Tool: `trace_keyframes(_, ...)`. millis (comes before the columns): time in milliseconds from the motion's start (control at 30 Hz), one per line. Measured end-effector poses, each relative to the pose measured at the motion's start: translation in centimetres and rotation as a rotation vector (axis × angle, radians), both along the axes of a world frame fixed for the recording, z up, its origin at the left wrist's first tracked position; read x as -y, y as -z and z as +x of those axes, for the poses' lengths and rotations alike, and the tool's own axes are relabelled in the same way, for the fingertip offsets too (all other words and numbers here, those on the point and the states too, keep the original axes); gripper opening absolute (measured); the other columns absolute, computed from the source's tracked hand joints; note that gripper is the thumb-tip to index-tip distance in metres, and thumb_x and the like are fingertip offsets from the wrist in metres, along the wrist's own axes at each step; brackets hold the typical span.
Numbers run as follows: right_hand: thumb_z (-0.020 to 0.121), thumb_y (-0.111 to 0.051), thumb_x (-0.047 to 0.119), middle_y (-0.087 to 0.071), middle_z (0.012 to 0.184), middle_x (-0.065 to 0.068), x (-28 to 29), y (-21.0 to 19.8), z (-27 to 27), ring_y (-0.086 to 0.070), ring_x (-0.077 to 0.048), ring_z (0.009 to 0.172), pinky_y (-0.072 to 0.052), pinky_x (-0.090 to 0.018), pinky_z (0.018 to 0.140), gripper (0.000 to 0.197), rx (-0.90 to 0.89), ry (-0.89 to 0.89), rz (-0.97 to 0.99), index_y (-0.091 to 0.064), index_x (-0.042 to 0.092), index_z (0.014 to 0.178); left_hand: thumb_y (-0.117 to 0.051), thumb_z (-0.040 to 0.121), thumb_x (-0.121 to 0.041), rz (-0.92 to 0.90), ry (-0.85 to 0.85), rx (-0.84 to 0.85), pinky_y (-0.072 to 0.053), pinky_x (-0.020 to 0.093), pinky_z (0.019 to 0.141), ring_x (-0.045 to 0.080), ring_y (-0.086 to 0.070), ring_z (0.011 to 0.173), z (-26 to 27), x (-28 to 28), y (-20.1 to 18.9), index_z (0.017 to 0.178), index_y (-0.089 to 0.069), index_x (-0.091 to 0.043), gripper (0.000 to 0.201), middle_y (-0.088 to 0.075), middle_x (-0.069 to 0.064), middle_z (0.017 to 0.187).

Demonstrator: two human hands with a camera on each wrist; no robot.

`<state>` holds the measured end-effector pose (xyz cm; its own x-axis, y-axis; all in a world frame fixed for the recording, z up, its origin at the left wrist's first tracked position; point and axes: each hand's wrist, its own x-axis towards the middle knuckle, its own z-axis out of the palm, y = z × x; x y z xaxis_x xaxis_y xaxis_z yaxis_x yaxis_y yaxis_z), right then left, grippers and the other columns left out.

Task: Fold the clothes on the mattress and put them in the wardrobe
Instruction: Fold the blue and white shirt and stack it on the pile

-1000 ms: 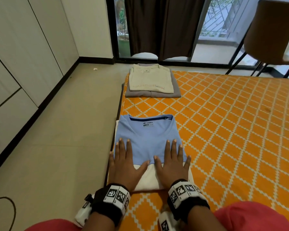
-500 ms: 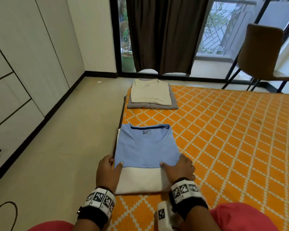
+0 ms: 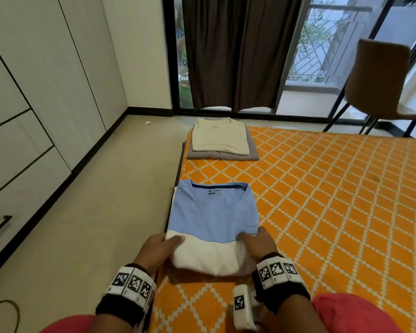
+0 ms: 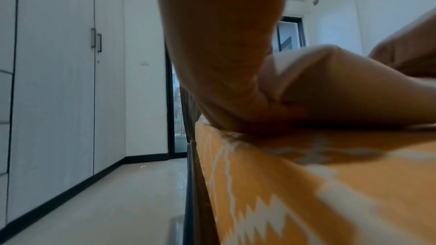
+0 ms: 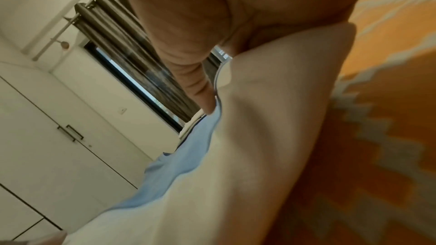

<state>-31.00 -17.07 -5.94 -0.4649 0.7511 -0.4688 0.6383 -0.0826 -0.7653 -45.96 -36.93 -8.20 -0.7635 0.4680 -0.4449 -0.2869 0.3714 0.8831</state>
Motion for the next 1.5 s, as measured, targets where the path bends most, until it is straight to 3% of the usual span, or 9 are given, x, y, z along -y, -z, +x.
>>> trace_keyframes(200,0.093,-0.059,0.016,-0.044,0.142,-0.013,-0.1,-0.2,-0.5,-0.055,-0.039,0.112,-0.047,-0.040,0.079,0.084,-0.132,-0.127,0.123,-0.001,0.024,0.153,-0.078,0.081,-0.034,0.053,-0.037,-0.057,-0.051,0.041,0.089,0.026,-0.060,0.103,-0.7,-0.5,0.8,0.127,-0.027,-0.035,0.069,-0.057,0.007,0.116)
trace_keyframes(367,0.095,-0.051,0.011,-0.033,0.153,-0.006,-1.5,-0.3,-0.9,-0.052,-0.023,0.086,-0.045,-0.035,0.073,0.066,-0.152,-0.243,0.085,-0.021,0.032,0.151,-0.069,0.089,-0.032,0.209,0.007,-0.072,-0.048,0.040,0.100,0.012,-0.059,0.115,-1.0,-0.5,1.5,0.135,-0.027,-0.053,0.065,-0.058,-0.004,0.126)
trace_keyframes(467,0.095,-0.050,0.010,-0.028,0.157,-0.001,-1.6,-0.7,-0.9,-0.045,-0.027,0.126,-0.043,-0.035,0.091,0.059,-0.153,-0.361,0.084,-0.032,0.030,0.147,-0.067,0.091,-0.017,0.264,0.030,-0.106,-0.051,0.028,0.091,-0.006,-0.060,0.107,-0.5,-0.4,1.3,0.136,-0.027,-0.052,0.070,-0.058,-0.020,0.122)
trace_keyframes(667,0.095,-0.052,0.011,-0.034,0.154,0.003,-3.1,-1.9,-1.6,-0.028,-0.023,0.143,-0.032,-0.035,0.108,0.051,-0.161,-0.406,-0.030,-0.044,0.027,0.143,-0.083,0.073,-0.039,0.264,0.077,-0.079,-0.037,0.034,0.109,0.011,-0.037,0.137,-1.8,-1.4,-0.6,0.135,-0.039,-0.042,0.076,-0.037,-0.018,0.142)
trace_keyframes(767,0.096,-0.046,0.001,-0.040,0.149,-0.001,-3.9,-2.3,-1.7,-0.032,-0.022,0.142,-0.036,-0.030,0.099,0.046,-0.245,-0.334,-0.141,-0.050,0.020,0.138,-0.070,0.088,-0.012,0.163,0.213,-0.182,-0.031,0.024,0.106,0.008,-0.030,0.140,-2.1,-2.4,-1.6,0.133,-0.045,-0.038,0.057,-0.037,-0.013,0.149)
trace_keyframes(967,0.084,-0.047,-0.006,-0.035,0.151,0.005,-5.0,-2.2,-0.8,-0.024,-0.019,0.145,-0.036,-0.031,0.100,0.062,-0.351,-0.255,-0.182,-0.047,0.018,0.141,-0.065,0.087,0.002,0.108,0.273,-0.261,-0.030,0.019,0.102,0.009,-0.031,0.140,-3.5,-3.8,-2.3,0.133,-0.046,-0.039,0.064,-0.039,-0.015,0.144)
trace_keyframes(1233,0.093,-0.036,-0.014,-0.041,0.137,0.025,-11.1,-5.4,-7.6,-0.046,0.007,0.117,-0.048,-0.009,0.081,0.062,-0.596,-0.305,-0.053,-0.052,0.030,0.134,-0.061,0.068,-0.016,0.278,0.182,-0.416,-0.032,0.002,0.097,-0.029,-0.033,0.120,-10.8,-9.5,-6.1,0.129,-0.051,-0.042,0.067,-0.040,-0.035,0.135)
trace_keyframes(1400,0.091,-0.039,-0.013,-0.039,0.144,0.006,-19.7,-7.2,-16.9,-0.046,-0.011,0.120,-0.045,-0.008,0.072,0.060,-0.515,-0.270,0.120,-0.050,0.020,0.141,-0.065,0.081,0.000,0.222,0.242,-0.592,-0.027,0.009,0.102,-0.003,-0.034,0.131,-19.8,-19.4,-7.7,0.140,-0.048,-0.027,0.067,-0.039,-0.016,0.141)
trace_keyframes(1500,0.089,-0.039,-0.014,-0.047,0.130,-0.008,-24.9,-8.7,-22.2,-0.056,0.013,0.069,-0.041,-0.007,0.049,0.060,-0.517,-0.222,0.224,-0.049,0.014,0.141,-0.056,0.086,0.012,0.200,0.250,-0.660,-0.025,0.005,0.099,0.005,-0.033,0.133,-25.0,-25.6,-8.7,0.145,-0.043,-0.013,0.066,-0.038,-0.008,0.142)
